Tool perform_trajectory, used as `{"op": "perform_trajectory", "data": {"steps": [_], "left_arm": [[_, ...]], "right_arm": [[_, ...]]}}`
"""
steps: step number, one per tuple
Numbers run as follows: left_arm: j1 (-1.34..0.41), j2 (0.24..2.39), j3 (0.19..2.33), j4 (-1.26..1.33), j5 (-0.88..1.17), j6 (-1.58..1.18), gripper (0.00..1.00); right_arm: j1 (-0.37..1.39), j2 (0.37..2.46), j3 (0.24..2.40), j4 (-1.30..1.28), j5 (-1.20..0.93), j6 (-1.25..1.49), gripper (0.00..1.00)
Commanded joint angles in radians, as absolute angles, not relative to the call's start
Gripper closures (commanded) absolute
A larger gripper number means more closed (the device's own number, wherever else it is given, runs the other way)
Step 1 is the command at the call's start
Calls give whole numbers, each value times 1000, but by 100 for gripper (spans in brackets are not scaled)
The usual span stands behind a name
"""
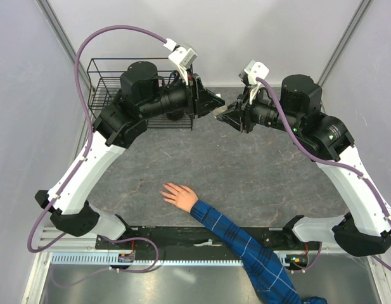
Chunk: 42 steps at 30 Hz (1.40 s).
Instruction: Paint the nails
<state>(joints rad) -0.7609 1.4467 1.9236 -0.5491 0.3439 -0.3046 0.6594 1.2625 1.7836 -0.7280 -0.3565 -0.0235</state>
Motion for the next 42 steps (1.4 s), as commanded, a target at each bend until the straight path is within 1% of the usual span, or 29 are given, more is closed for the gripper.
{"op": "perform_trajectory", "data": {"steps": [1, 2, 3, 4, 5, 6, 7, 8, 9, 10, 12, 13, 15, 18, 19, 22, 24, 25, 26, 27, 28, 29, 30, 31, 35, 37, 38, 41, 42], "left_arm": [[-764, 1462, 1982, -542, 411, -268, 71], [-764, 1468, 1985, -541, 434, -268, 84], [-762, 1470, 1985, -540, 463, -265, 90], [-758, 1470, 1982, -537, 545, -261, 95], [-738, 1467, 1961, -503, 614, -261, 98], [-720, 1465, 1941, -462, 709, -267, 98], [-697, 1463, 1921, -410, 985, -328, 98], [-658, 1459, 1846, -191, 1137, -387, 98], [-650, 1444, 1785, -16, 1257, -478, 98], [-649, 1413, 1646, 191, 1410, -744, 98], [-638, 1414, 1560, 758, 1486, -1118, 98], [-635, 1436, 1577, 829, 1503, -1181, 98], [-626, 1489, 1597, 864, 1522, -1235, 98], [-598, 1497, 1595, 821, 1506, -1195, 98], [-575, 1496, 1607, 787, 1499, -1175, 93], [-517, 1467, 1609, 606, 1453, -1059, 61], [-488, 1424, 1612, 498, 1409, -927, 54], [-467, 1405, 1615, 380, 1395, -879, 48], [-460, 1388, 1620, 312, 1381, -827, 46], [-456, 1359, 1644, 211, 1338, -690, 44], [-453, 1347, 1661, 29, 1313, -614, 42], [-454, 1339, 1676, -70, 1283, -547, 41], [-453, 1322, 1705, -145, 1187, -443, 40], [-454, 1318, 1715, -243, 1134, -408, 39], [-483, 1287, 1714, -314, 809, -399, 41], [-562, 1264, 1718, -327, 695, -353, 40], [-595, 1259, 1723, -333, 581, -304, 40], [-679, 1269, 1736, -334, 421, -276, 40], [-701, 1275, 1747, -337, 390, -281, 42]], "right_arm": [[663, 1261, 1825, -690, -371, -32, 100], [663, 1258, 1822, -687, -383, -32, 100], [663, 1255, 1818, -687, -402, -37, 100], [663, 1253, 1815, -684, -434, -52, 100], [663, 1246, 1804, -684, -534, -63, 100], [664, 1243, 1798, -681, -592, -69, 100], [663, 1235, 1789, -661, -644, -71, 100], [663, 1221, 1769, -640, -758, -49, 100], [663, 1216, 1760, -621, -803, -29, 100], [664, 1212, 1750, -570, -858, -11, 100], [663, 1201, 1720, -502, -958, 105, 100], [663, 1203, 1710, -432, -986, 147, 100], [664, 1201, 1700, -381, -1025, 222, 100], [664, 1193, 1703, -380, -1028, 229, 100], [664, 1192, 1703, -382, -1028, 230, 100], [663, 1181, 1686, -391, -993, 224, 100], [663, 1174, 1681, -432, -956, 181, 100], [663, 1170, 1683, -448, -919, 169, 100], [663, 1172, 1690, -472, -892, 144, 100], [663, 1175, 1697, -520, -868, 106, 100], [661, 1180, 1709, -540, -824, 83, 100], [664, 1181, 1718, -564, -787, 63, 100], [663, 1184, 1726, -604, -750, 51, 100], [663, 1190, 1749, -629, -670, 11, 100], [661, 1221, 1805, -725, -461, -46, 100], [663, 1229, 1819, -732, -390, -46, 100], [664, 1232, 1819, -732, -349, -48, 100], [663, 1233, 1821, -721, -301, -44, 100], [664, 1233, 1821, -718, -295, -44, 100]]}}
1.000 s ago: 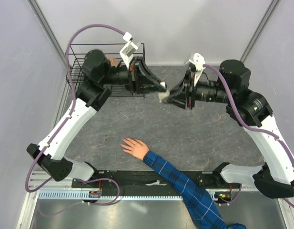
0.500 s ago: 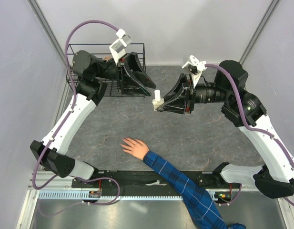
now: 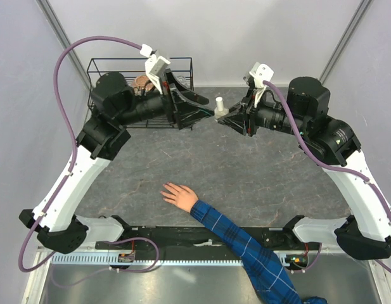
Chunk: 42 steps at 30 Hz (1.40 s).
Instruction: Paint the nails
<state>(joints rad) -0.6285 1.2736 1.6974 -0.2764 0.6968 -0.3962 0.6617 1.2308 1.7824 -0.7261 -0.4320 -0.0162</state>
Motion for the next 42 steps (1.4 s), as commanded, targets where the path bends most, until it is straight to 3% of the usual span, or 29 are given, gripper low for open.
{"op": "perform_trajectory", "data": {"steps": [1, 8, 19, 24, 28, 30, 32, 35, 39, 42], "left_arm": [[-713, 1282, 1753, -341, 362, -282, 42], [-768, 1365, 1816, -334, 242, -272, 48], [-782, 1420, 1859, -331, 342, -281, 57], [-781, 1440, 1868, -324, 452, -290, 77], [-764, 1457, 1873, -345, 599, -317, 87], [-746, 1462, 1870, -345, 678, -327, 98], [-715, 1465, 1856, -319, 872, -339, 98], [-680, 1448, 1810, -183, 1257, -386, 98], [-608, 1422, 1697, 398, 1500, -807, 98], [-565, 1420, 1661, 557, 1496, -931, 98]], "right_arm": [[664, 1232, 1821, -715, -290, -46, 100], [664, 1235, 1812, -706, -276, -45, 100], [664, 1232, 1804, -690, -287, -44, 100], [664, 1223, 1790, -690, -304, -51, 100], [663, 1212, 1782, -687, -314, -52, 100], [663, 1207, 1779, -681, -325, -49, 100], [664, 1200, 1772, -673, -340, -51, 100], [664, 1193, 1766, -667, -545, -83, 100], [663, 1212, 1764, -614, -881, 24, 100], [663, 1213, 1741, -549, -959, 113, 100]]}}
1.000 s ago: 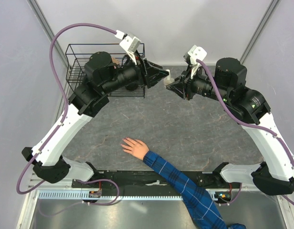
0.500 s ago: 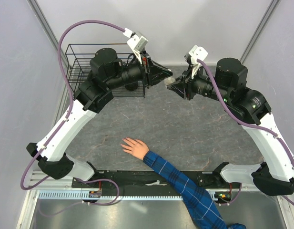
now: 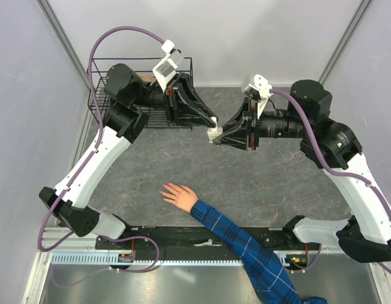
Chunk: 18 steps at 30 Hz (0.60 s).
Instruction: Paint the nails
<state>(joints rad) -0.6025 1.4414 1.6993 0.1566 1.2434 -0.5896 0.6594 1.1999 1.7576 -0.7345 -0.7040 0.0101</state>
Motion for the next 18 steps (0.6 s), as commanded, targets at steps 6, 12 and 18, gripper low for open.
{"op": "perform_trajectory", "data": {"steps": [6, 12, 18], "left_arm": [[-525, 1402, 1677, 428, 1434, -865, 77], [-491, 1359, 1790, -91, 1243, -514, 47], [-491, 1356, 1911, -466, 966, -330, 41]], "right_arm": [[663, 1200, 1723, -549, -919, 117, 100], [663, 1206, 1744, -685, -680, 12, 100], [664, 1238, 1819, -810, -530, -90, 100]]}}
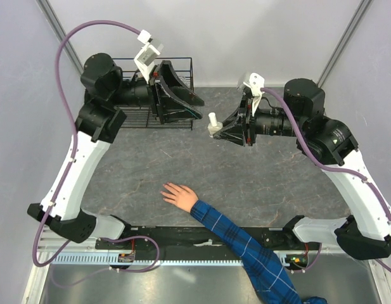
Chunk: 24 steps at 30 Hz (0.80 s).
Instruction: Paint the nails
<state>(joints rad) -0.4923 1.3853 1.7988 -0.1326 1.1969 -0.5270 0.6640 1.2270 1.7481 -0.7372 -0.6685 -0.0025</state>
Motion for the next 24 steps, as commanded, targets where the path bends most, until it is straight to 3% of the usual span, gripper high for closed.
{"op": "perform_trajectory", "data": {"steps": [1, 4, 9, 14, 24], "left_arm": [[-492, 1365, 1933, -515, 936, -321, 41], [-500, 1399, 1997, -663, 822, -278, 44], [-567, 1391, 1979, -643, 652, -278, 46], [-615, 1457, 2074, -669, 641, -308, 52], [-667, 1545, 2174, -833, 609, -264, 48]], "right_arm": [[664, 1246, 1830, -818, -494, -91, 100], [666, 1249, 1839, -822, -376, -95, 100], [664, 1255, 1847, -801, -336, -95, 100], [664, 1259, 1847, -814, -330, -106, 100], [664, 1278, 1871, -868, -324, -164, 100]]}}
